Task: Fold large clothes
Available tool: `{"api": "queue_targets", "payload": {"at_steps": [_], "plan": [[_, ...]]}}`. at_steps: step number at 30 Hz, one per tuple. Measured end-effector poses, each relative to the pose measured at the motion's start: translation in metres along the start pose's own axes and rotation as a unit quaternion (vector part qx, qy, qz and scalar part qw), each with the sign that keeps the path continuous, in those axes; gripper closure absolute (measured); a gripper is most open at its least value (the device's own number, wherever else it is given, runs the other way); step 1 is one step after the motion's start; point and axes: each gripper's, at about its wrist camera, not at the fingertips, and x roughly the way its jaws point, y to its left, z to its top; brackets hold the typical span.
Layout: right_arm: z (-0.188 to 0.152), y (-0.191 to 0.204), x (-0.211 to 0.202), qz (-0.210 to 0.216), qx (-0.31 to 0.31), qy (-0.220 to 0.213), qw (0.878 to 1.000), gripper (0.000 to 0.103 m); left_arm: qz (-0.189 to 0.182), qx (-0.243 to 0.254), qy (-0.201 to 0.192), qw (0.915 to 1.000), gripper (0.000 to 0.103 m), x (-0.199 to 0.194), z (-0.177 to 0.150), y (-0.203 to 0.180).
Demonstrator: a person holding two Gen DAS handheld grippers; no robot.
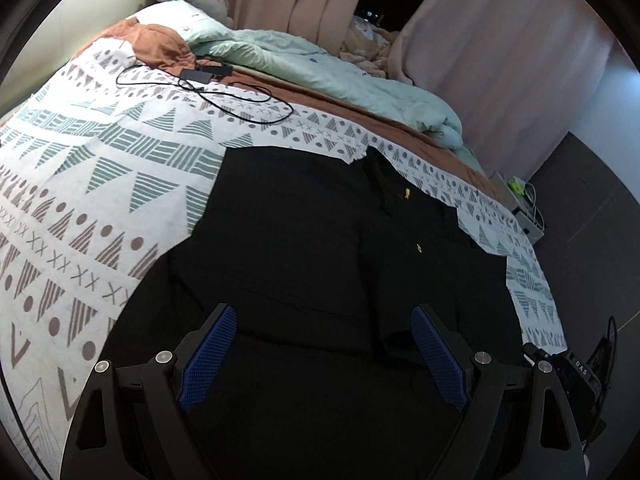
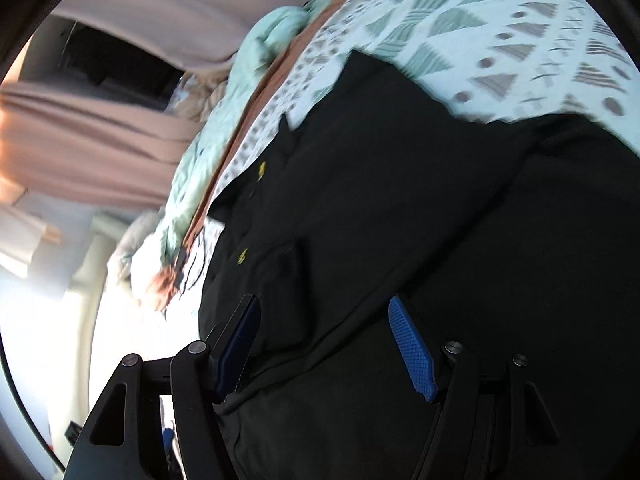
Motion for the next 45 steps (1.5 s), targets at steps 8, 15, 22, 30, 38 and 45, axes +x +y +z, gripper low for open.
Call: {"api": "queue_targets", "payload": {"at_steps": [8,15,22,30,38,45], "plan": [[0.024,-0.053,-0.008,-0.005,0.068,-0.012,0.998,0.039,0.016,0.11,0.013,0.9937,0.014,0.027,-0.023,-0.059],[0.04,-0.074,-0.007,0.026,0.11,-0.015,0.993,0.056,0.013,0.183,0.032,0.9825,0.013,0.06,-0.032,-0.116],[0.045,-0.086,0.003,0.038,0.134,-0.009,0.99,0.077,0.036,0.234,0.077,0.9686,0.013,0.11,-0.042,-0.157],[0.052,-0.096,0.004,0.063,0.159,-0.033,0.985,0.097,0.06,0.24,0.117,0.9619,0.013,0.149,-0.049,-0.167],[0.055,-0.102,-0.003,0.06,0.176,-0.053,0.981,0.098,0.082,0.253,0.113,0.9572,0.038,0.158,-0.043,-0.163],[0.056,-0.109,-0.012,0.058,0.187,-0.07,0.978,0.098,0.072,0.199,0.071,0.9747,0.053,0.122,-0.007,-0.124]]}}
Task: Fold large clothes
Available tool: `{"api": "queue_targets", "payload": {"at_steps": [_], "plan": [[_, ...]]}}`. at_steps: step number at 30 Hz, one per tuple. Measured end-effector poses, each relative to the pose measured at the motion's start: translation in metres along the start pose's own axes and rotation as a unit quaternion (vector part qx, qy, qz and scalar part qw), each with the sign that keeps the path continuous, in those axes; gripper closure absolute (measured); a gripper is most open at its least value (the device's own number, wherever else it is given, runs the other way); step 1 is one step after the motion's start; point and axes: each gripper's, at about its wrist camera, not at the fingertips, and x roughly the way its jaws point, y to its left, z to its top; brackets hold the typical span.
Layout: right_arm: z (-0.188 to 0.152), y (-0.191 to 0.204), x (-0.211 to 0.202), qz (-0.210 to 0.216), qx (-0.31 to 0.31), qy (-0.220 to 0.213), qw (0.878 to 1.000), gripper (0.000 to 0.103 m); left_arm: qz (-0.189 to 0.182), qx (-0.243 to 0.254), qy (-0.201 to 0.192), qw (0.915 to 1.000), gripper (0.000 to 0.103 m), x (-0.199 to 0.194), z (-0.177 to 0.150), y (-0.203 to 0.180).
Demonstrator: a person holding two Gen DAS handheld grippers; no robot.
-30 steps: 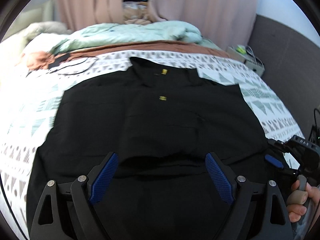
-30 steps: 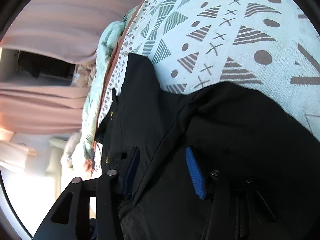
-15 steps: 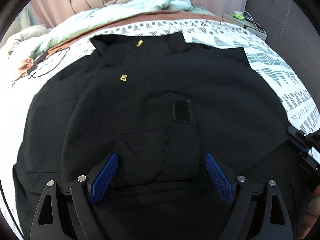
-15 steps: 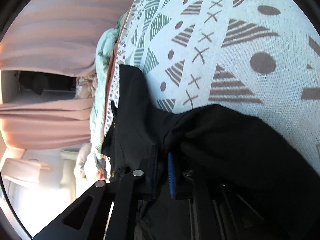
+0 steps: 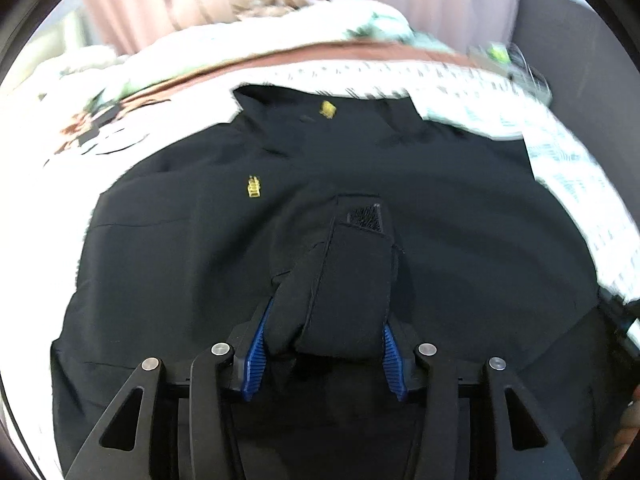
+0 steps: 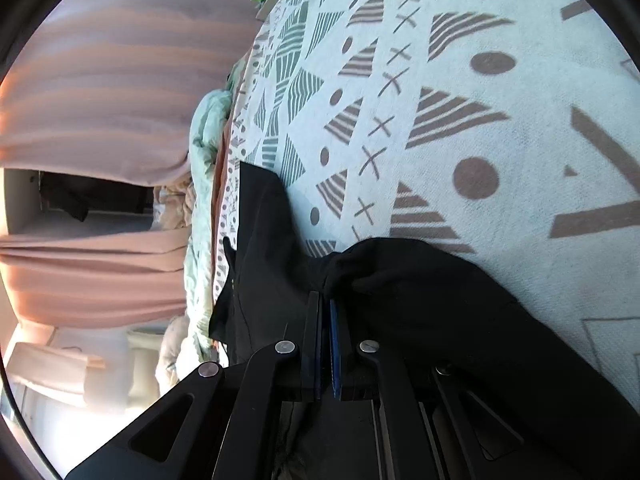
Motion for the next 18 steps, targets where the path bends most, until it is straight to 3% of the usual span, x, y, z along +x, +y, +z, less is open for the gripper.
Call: {"api": "queue_targets", "payload": {"at_steps": [6,7,9,10,18], "plan": [[-0.002,0.011,0.001,-0.023,-0.018,0.016,0.999,0.094,0.005,-0.073,-0.043,0.9963,0.045,-0.037,0.001,0.079],[-0.004,0.015,0.002,-0.031,-0.027,0.021,0.999,0.088,0.006,-0.089,-0.047,0.9949,0.045,-0.042,-0.002,0.093],[-0.009,0.023,0.003,-0.025,-0.038,0.025,0.999,0.047,0.011,-0.12,-0.051,0.9914,0.045,-0.05,-0.008,0.117],[-0.012,0.026,0.003,-0.023,-0.042,0.025,0.999,0.043,0.01,-0.137,-0.052,0.9891,0.045,-0.054,-0.012,0.129],[-0.035,0.042,0.019,-0.04,-0.084,0.048,0.995,0.041,-0.021,-0.234,-0.038,0.9713,0.044,-0.059,-0.035,0.199]]}}
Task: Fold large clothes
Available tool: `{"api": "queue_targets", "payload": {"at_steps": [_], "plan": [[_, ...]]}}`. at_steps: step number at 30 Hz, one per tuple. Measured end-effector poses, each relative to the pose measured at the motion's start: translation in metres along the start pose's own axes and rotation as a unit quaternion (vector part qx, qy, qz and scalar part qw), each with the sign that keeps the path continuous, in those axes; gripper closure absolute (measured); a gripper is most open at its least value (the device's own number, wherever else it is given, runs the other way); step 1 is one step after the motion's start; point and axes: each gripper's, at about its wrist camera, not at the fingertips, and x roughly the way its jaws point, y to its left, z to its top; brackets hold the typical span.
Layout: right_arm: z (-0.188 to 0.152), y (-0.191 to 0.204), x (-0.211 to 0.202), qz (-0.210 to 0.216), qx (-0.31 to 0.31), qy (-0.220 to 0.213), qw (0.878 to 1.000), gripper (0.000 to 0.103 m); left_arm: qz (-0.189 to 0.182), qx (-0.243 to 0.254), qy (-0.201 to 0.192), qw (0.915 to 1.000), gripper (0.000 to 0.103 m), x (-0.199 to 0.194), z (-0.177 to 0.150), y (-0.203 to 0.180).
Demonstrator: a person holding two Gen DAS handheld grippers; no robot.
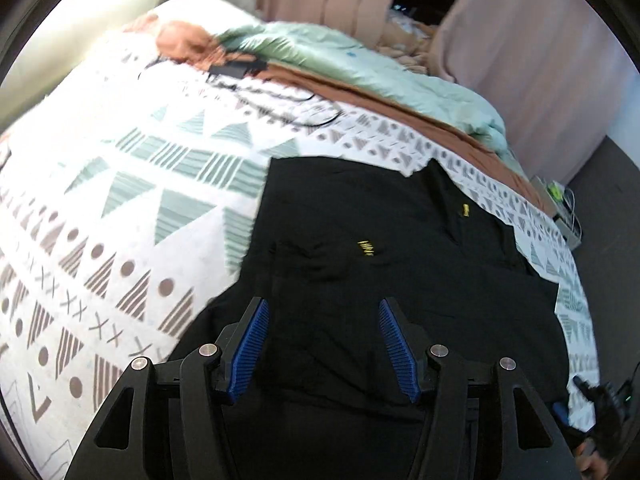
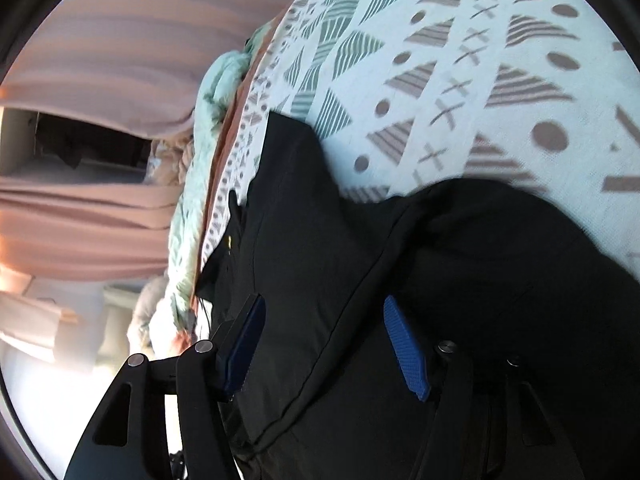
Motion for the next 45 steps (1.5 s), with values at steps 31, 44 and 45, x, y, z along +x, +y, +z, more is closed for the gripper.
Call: {"api": "queue_targets", "payload": {"at_steps": [31,44,45], "plan": [[0.004,-0.016,-0.008,-0.027,-0.006,-0.062,0.998,0.098,0.004,-0.017,0.047,0.9987,0.092,0.032,-0.011,0.022],[0.003,-0.014,0.005,-0.037,0.004,-0.044,0.998,0.097,0.011,-0.036,0.05,0.998,0.089,0.038,-0.01,0.032],[0.002,-0.013,0.004,-0.038,0.006,-0.042,0.998,0.095,0.013,-0.033,0.051,0.9981,0.087,0.036,-0.011,0.03]]}}
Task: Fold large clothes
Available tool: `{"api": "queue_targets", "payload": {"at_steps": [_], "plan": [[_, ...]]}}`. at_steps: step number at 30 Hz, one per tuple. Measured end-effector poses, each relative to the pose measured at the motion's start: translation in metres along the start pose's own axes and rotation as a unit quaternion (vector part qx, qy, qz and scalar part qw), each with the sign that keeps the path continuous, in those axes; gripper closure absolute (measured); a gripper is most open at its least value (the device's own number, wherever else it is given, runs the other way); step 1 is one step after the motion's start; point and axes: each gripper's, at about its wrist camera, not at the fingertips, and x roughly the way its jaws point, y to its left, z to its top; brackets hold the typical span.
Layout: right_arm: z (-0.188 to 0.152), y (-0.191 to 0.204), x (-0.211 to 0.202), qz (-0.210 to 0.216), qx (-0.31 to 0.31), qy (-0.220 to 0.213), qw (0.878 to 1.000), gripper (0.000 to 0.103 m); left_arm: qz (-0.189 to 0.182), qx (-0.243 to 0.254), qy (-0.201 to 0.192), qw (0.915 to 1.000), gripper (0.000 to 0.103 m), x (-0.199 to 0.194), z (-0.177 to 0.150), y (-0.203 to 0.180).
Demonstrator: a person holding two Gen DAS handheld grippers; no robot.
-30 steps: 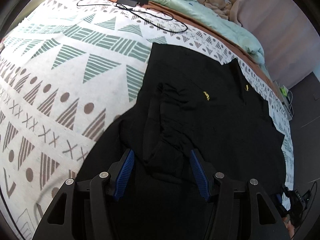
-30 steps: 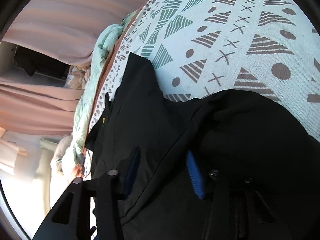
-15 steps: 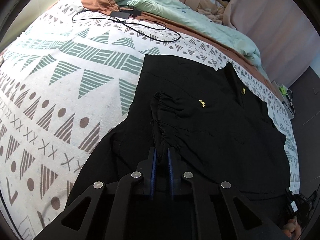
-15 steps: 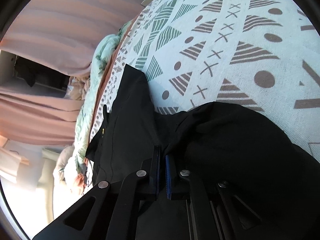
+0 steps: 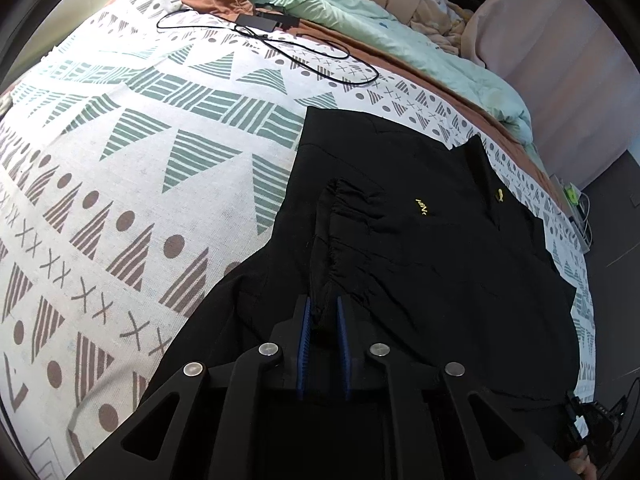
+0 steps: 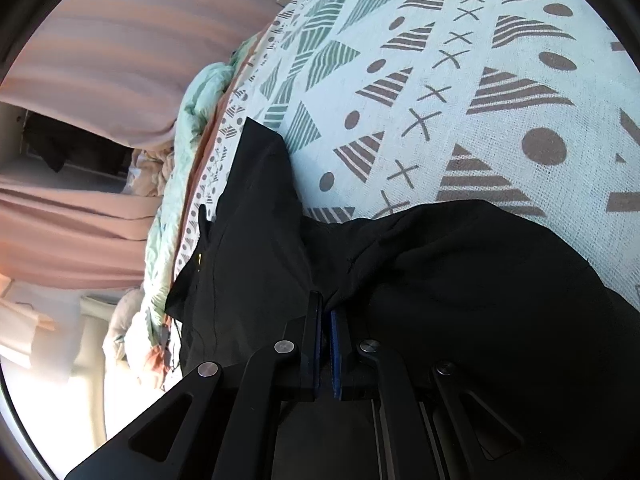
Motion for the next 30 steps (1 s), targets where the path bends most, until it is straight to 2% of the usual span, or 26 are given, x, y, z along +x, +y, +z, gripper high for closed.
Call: {"api": "queue_targets", "payload": {"at_steps": [1,2,3,4,5,6,7,10,12,15,18,23,28,30], "plan": [[-0.001,0.001,-0.002,-0.003,-0.001,0.003,1.0,0.092,0.004,0.005,0.0,1.0,0.085,-0.002,-0.001,-0.002],[-0.002,0.004,-0.004,-0.003,-0.004,0.004,1.0,0.08,0.006,0.01,0.0,0.9999,0.083,-0.005,-0.003,-0.004],[-0.003,0.006,-0.006,0.002,-0.008,0.004,1.0,0.062,0.002,0.013,-0.001,0.9999,0.075,-0.009,-0.004,-0.005],[-0.005,0.009,-0.009,0.007,-0.012,0.003,1.0,0.055,-0.007,0.013,-0.004,0.9999,0.061,-0.014,-0.006,-0.006],[-0.008,0.014,-0.014,0.006,-0.021,0.001,1.0,0.043,-0.016,0.012,-0.01,0.9998,0.052,-0.019,-0.007,-0.006],[-0.011,0.018,-0.018,0.003,-0.03,-0.002,1.0,0.037,-0.024,0.009,-0.021,0.9995,0.037,-0.027,-0.009,-0.006],[-0.014,0.022,-0.023,0.001,-0.043,-0.005,0.999,0.036,-0.026,0.009,-0.036,0.999,0.025,-0.037,-0.012,-0.007],[-0.026,0.03,-0.033,0.007,-0.069,-0.001,0.998,0.036,-0.022,0.017,-0.076,0.9967,0.009,-0.06,-0.024,-0.008],[-0.033,0.032,-0.037,0.013,-0.078,0.005,0.997,0.035,-0.022,0.028,-0.086,0.9957,0.009,-0.07,-0.037,-0.006],[-0.045,0.039,-0.046,0.009,-0.097,0.004,0.995,0.031,-0.032,0.026,-0.07,0.9967,0.009,-0.078,-0.051,0.002],[-0.059,0.046,-0.055,-0.009,-0.121,-0.01,0.993,0.031,-0.035,0.023,-0.095,0.9946,0.009,-0.099,-0.064,0.012],[-0.089,0.053,-0.076,-0.037,-0.164,-0.032,0.985,0.031,-0.012,0.048,-0.127,0.9907,0.009,-0.13,-0.092,0.022],[-0.114,0.047,-0.1,-0.047,-0.173,-0.045,0.983,0.031,-0.036,0.041,-0.105,0.993,0.009,-0.143,-0.125,0.042],[-0.122,0.041,-0.108,-0.051,-0.17,-0.047,0.983,0.031,-0.032,0.034,-0.096,0.9943,0.009,-0.147,-0.138,0.051]]}}
